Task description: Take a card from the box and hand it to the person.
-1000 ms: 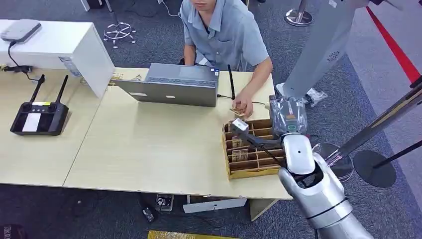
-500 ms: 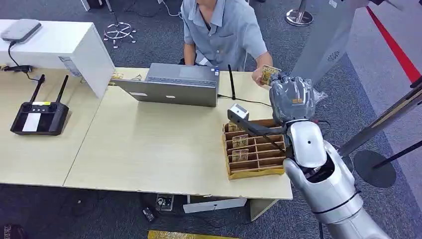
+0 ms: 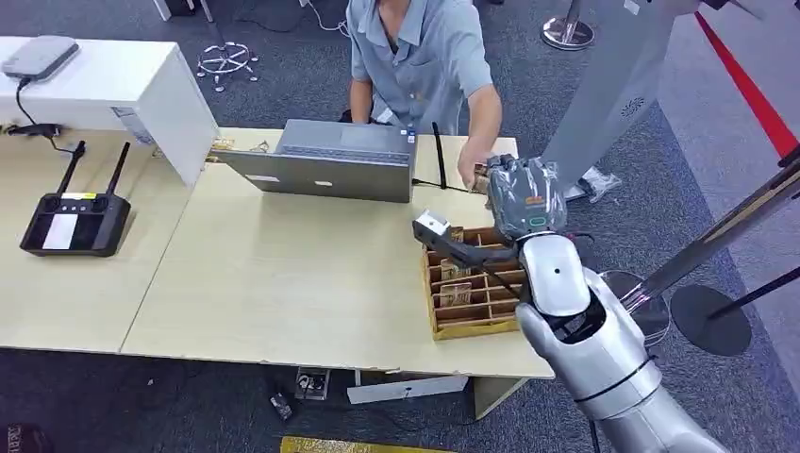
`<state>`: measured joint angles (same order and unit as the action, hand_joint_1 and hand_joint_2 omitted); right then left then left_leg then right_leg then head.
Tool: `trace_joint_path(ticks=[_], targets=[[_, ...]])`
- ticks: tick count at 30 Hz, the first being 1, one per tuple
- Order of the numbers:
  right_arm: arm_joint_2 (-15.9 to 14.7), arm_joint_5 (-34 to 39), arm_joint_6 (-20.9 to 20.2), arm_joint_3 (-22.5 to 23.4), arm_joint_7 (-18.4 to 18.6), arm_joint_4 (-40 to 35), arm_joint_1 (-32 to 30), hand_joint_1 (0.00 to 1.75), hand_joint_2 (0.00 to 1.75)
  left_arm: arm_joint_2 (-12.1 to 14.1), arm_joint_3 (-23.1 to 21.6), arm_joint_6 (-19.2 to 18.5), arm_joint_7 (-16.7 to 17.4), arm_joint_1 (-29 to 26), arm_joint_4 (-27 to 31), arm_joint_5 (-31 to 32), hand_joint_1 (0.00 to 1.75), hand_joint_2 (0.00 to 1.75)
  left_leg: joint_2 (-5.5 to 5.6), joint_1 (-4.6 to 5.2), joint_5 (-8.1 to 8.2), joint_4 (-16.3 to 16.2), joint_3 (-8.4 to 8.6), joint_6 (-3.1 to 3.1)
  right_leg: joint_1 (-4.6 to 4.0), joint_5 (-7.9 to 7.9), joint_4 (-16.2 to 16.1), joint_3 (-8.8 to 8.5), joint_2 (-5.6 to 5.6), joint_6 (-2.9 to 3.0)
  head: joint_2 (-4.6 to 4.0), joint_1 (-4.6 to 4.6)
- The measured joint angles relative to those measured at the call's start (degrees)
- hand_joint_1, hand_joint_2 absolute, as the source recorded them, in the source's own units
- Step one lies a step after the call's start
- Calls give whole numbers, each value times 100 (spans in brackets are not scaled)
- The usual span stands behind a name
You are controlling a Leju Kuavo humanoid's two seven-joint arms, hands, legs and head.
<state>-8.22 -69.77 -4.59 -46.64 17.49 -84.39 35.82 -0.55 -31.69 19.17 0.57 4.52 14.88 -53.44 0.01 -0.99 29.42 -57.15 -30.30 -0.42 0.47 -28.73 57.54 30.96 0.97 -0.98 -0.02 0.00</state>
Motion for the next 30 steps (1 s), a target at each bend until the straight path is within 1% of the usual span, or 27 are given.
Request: trace_joint_path(ticks=[1,8,11,13,16,19,23,25,27,30], targets=[[6,2,9,-13,15,35,0,0,175,0,0,0,-4,0,0,-9,0,175,0,0,0,0,0,0,0,0,0,0,0,0,0,0],[15,129,170,-28,160,160,-49,0,175,-4,0,11,-13,0,0,-52,0,175,-1,0,0,-1,3,0,0,0,-1,1,-1,0,0,2],[22,602,337,39,133,134,-248,0,175,-11,2,35,-22,-1,0,-116,0,175,-1,0,0,-1,3,0,0,0,-1,1,-1,0,0,0],[31,1026,475,144,61,44,-458,0,175,-28,4,74,-50,-3,0,-166,0,175,-1,0,0,-1,3,0,0,-1,-1,1,-1,0,2,0],[37,1434,671,323,-50,-133,-770,0,175,-61,4,120,-74,-3,0,-205,0,175,-1,0,1,-1,2,0,0,-1,-1,1,-1,0,0,-2],[55,1543,719,459,-85,-302,-990,0,175,-85,4,129,-74,-3,0,-227,0,175,-3,0,1,-1,2,0,0,0,-1,1,-2,0,0,0],[74,1710,761,595,-144,-452,-1119,0,175,-96,4,133,-77,-3,0,-238,0,175,-2,0,0,-1,4,0,0,0,-2,1,-2,0,0,0],[105,2158,894,691,-339,-549,-1259,0,175,-103,4,166,-81,-3,0,-286,0,175,-2,0,0,-1,5,0,0,0,-2,0,-1,0,2,0],[168,2825,1030,809,-573,-673,-1467,0,175,-131,4,214,-109,-6,0,-348,0,175,-2,0,1,-1,4,0,0,0,-1,1,-1,0,0,2],[188,3677,1194,914,-754,-870,-1778,0,175,-188,13,321,-188,-5,0,-483,0,175,-2,0,1,0,3,0,0,-1,-2,2,-1,0,0,0]])
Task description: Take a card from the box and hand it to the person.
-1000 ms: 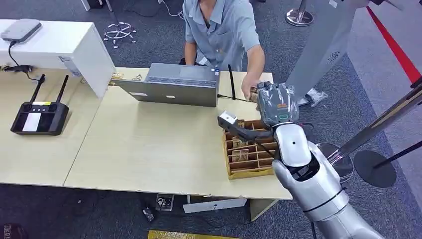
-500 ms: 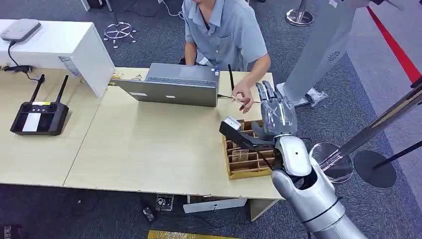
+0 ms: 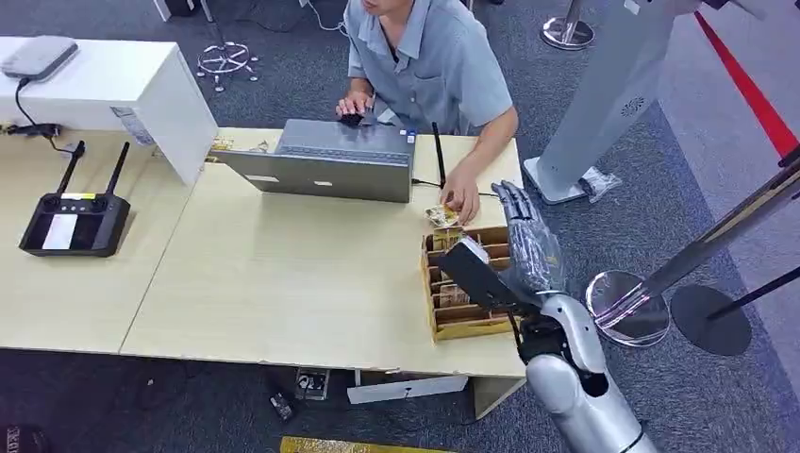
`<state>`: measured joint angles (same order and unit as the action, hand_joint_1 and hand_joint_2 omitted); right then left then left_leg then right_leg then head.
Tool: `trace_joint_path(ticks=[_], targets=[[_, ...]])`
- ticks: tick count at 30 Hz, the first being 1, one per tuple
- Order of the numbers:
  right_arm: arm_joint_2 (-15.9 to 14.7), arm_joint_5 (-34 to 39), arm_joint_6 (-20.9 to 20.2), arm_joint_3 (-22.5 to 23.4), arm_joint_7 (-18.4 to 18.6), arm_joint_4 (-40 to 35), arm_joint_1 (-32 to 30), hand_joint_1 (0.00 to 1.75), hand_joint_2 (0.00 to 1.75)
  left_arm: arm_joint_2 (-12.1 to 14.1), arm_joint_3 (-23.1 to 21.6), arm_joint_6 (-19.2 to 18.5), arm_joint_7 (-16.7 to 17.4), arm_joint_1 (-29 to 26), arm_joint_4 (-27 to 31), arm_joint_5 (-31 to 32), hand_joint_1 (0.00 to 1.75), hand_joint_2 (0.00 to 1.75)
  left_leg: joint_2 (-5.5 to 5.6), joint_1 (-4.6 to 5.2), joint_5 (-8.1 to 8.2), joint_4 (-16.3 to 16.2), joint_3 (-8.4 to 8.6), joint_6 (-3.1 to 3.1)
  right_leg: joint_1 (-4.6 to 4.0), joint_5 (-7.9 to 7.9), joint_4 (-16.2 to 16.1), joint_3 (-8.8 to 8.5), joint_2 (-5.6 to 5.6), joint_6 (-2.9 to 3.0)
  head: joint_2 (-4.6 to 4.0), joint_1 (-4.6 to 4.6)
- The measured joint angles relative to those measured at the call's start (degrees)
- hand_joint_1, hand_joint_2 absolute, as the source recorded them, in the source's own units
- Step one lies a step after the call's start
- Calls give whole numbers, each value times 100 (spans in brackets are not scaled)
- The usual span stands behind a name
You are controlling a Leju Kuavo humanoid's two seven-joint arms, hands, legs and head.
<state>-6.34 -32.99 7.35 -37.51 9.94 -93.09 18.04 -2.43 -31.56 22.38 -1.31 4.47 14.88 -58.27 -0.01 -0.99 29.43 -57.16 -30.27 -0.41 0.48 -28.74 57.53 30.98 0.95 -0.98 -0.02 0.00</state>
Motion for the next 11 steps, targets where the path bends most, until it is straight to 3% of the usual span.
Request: trace_joint_path(ticks=[2,6,8,11], targets=[[0,382,74,63,-55,-90,-149,0,175,-35,4,63,-41,-1,0,-76,0,175,-1,0,1,0,0,1,0,0,-1,0,-1,0,0,0],[0,382,74,63,-55,-90,-154,0,175,-35,4,63,-41,-1,0,-76,0,175,-1,0,1,0,0,1,0,0,0,0,-1,0,0,0],[0,1489,218,199,-402,-59,-548,0,175,-142,15,173,-122,0,0,-196,0,175,-2,1,3,1,-2,3,1,0,-2,0,0,0,0,0],[13,1679,221,186,-511,74,-597,0,175,-181,22,186,-129,5,0,-236,0,175,-1,1,3,1,-1,3,1,0,-2,-1,0,0,2,0]])
